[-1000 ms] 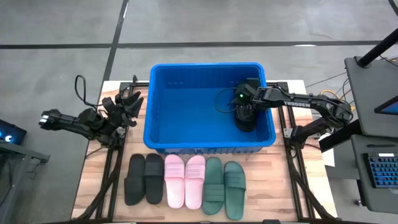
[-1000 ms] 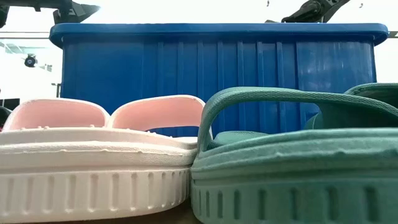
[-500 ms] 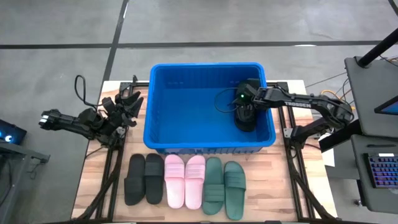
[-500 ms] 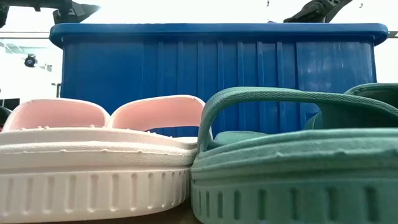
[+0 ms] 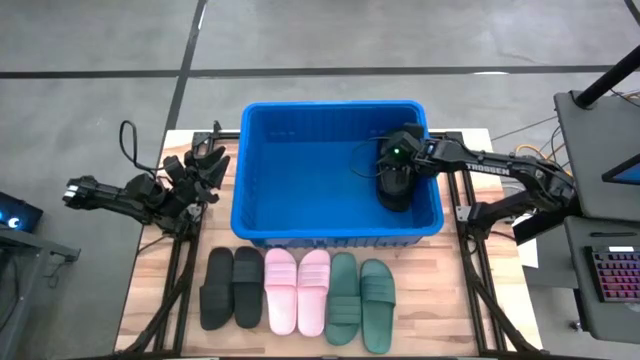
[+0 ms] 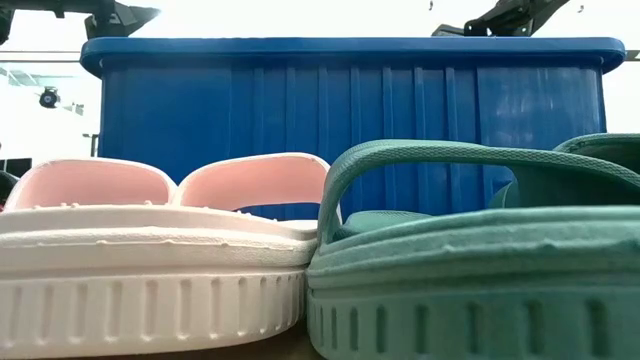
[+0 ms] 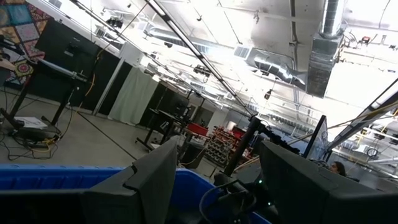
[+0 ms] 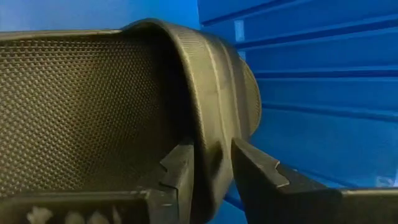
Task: Pick and place slides into bin
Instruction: Put the black slide into the bin, then put the green slide into the bin
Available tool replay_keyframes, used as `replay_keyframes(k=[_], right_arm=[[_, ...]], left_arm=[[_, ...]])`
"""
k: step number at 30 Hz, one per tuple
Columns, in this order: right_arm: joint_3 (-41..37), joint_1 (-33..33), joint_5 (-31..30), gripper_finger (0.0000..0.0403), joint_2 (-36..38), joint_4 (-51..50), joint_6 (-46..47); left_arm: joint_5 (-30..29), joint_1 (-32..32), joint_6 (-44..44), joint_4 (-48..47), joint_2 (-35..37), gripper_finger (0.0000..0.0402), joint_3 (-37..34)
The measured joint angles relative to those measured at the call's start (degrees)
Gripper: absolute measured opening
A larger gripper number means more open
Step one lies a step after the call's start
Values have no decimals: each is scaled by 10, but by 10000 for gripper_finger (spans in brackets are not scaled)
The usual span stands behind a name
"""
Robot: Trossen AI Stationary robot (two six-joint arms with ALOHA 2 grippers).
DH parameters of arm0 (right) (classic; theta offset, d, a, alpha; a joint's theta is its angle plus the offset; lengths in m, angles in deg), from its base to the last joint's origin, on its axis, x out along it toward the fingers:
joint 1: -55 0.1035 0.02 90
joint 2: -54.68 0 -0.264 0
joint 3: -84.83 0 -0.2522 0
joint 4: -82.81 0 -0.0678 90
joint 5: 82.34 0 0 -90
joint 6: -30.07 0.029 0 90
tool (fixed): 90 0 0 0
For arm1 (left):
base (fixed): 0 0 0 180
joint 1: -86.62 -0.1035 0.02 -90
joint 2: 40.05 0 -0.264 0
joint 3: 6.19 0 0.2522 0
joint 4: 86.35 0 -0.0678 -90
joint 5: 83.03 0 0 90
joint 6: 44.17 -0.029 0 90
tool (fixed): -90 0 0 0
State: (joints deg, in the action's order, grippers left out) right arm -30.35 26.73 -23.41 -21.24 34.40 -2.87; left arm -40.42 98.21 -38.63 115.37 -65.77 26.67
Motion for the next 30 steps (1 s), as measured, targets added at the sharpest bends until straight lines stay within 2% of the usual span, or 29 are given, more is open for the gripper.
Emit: replay_keyframes(k=[6, 14, 30], right_arm=[[0, 0, 29, 100, 15, -31, 9], [7, 1, 30, 105, 17, -58, 59], [49, 2, 41, 128, 17, -59, 59]], left_arm=[[0, 0, 0, 0, 0, 217, 0], [3, 0, 0, 0, 0, 217, 0], [4, 0, 0, 0, 0, 217, 0]])
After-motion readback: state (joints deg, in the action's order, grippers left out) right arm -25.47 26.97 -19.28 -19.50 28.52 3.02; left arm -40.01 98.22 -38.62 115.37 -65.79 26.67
